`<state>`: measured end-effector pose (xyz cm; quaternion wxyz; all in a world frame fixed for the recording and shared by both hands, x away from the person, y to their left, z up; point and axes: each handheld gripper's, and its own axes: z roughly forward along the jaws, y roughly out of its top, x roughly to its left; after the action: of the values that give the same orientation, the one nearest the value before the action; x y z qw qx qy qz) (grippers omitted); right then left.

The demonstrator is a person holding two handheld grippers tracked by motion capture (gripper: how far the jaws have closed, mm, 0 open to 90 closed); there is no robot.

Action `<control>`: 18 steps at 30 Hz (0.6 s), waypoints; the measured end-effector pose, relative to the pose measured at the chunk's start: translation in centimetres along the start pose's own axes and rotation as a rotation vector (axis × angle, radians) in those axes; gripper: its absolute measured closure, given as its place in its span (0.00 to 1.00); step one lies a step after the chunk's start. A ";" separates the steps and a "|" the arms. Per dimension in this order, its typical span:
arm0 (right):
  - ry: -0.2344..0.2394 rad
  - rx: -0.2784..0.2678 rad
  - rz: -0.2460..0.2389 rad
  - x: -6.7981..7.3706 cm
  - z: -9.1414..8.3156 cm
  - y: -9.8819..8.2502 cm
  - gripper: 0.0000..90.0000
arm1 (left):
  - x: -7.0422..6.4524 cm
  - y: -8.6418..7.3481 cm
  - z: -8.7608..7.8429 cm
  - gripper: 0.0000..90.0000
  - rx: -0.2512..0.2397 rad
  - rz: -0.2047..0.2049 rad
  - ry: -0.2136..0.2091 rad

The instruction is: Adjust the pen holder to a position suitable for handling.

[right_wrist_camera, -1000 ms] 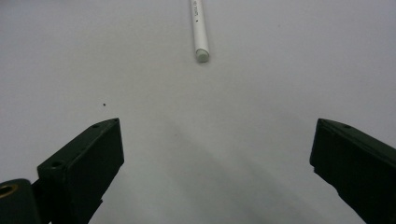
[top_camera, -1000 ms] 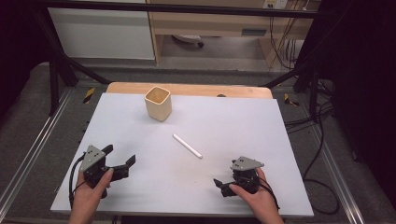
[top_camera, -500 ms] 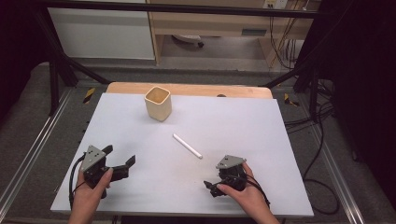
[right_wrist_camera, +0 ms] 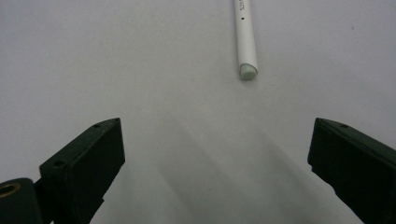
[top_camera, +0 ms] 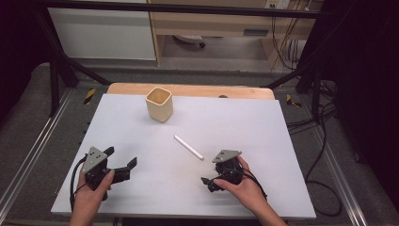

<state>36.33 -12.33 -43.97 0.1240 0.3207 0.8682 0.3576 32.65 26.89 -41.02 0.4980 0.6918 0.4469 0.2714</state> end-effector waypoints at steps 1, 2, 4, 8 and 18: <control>0.002 0.007 -0.003 0.0 0.1 0.2 0.05 | 0.0 0.0 0.0 0.05 0.000 0.000 0.000; 0.000 0.006 -0.007 0.0 0.4 0.5 0.05 | 0.0 0.0 0.0 0.05 0.001 0.001 0.000; 0.001 0.007 -0.006 0.0 0.5 0.6 0.05 | 0.0 0.0 0.0 0.05 0.000 -0.001 0.000; 0.002 0.008 -0.006 -0.2 1.0 1.1 0.05 | 0.0 0.0 0.0 0.05 0.005 0.000 -0.003; 0.004 0.009 -0.001 -0.5 2.1 2.1 0.05 | -0.1 0.0 0.1 0.05 0.008 0.011 -0.005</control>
<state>38.64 -10.39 -44.01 0.1208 0.3201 0.8702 0.3544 32.66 26.72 -41.06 0.4949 0.6969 0.4430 0.2705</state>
